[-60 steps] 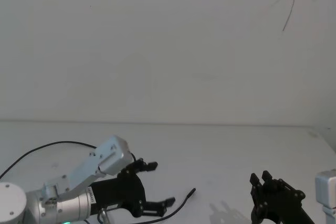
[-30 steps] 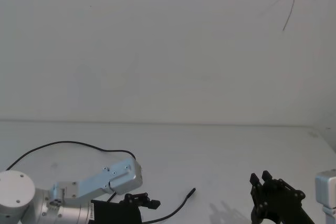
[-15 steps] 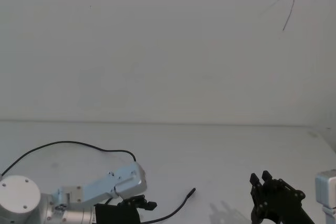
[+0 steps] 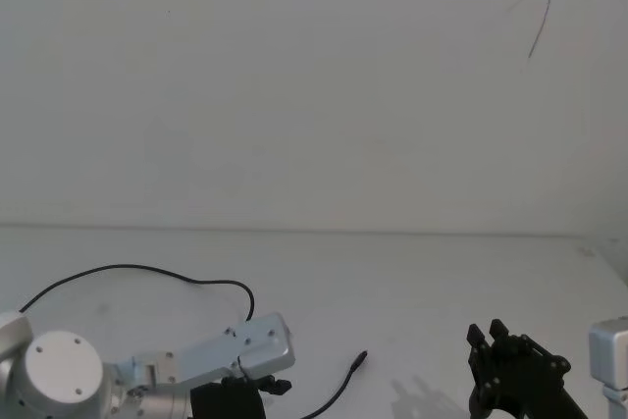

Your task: Pick up the data cable with the one hand.

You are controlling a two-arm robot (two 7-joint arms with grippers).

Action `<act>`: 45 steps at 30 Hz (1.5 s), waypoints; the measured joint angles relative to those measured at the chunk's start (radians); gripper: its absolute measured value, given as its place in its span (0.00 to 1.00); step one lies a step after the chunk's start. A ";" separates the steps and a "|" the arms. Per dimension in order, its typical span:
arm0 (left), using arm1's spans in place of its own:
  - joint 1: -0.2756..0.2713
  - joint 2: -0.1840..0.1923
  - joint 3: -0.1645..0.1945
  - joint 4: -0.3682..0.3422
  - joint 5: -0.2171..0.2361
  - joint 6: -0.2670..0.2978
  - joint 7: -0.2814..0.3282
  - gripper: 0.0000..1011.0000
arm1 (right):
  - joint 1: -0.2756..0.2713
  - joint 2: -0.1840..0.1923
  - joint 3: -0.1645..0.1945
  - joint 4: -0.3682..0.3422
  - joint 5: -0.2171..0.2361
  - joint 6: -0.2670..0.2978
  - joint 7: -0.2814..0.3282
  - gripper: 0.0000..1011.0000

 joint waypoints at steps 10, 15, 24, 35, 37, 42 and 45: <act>-0.008 -0.014 0.014 0.003 0.038 0.029 0.029 0.62 | 0.000 0.000 0.000 0.000 0.000 0.000 0.000 0.25; -0.011 -0.017 0.018 0.004 0.049 0.037 0.036 0.45 | 0.000 0.000 0.000 0.000 0.000 0.000 0.000 0.25; -0.014 -0.021 0.022 0.005 0.060 0.046 0.046 0.18 | 0.000 0.000 0.000 0.000 0.000 0.000 0.000 0.25; -0.015 -0.023 0.024 0.006 0.066 0.050 0.049 0.05 | 0.000 0.000 0.000 0.000 0.000 0.000 0.000 0.25; -0.015 -0.023 0.023 0.006 0.066 0.050 0.049 0.05 | 0.000 0.000 0.000 0.000 0.000 0.000 0.000 0.25; -0.008 -0.019 0.010 0.005 0.050 0.023 0.036 0.05 | 0.000 0.000 0.000 0.000 0.000 0.000 0.000 0.25; -0.001 -0.014 -0.002 0.004 0.032 -0.003 0.020 0.05 | 0.000 0.000 0.000 0.000 0.000 0.000 0.000 0.25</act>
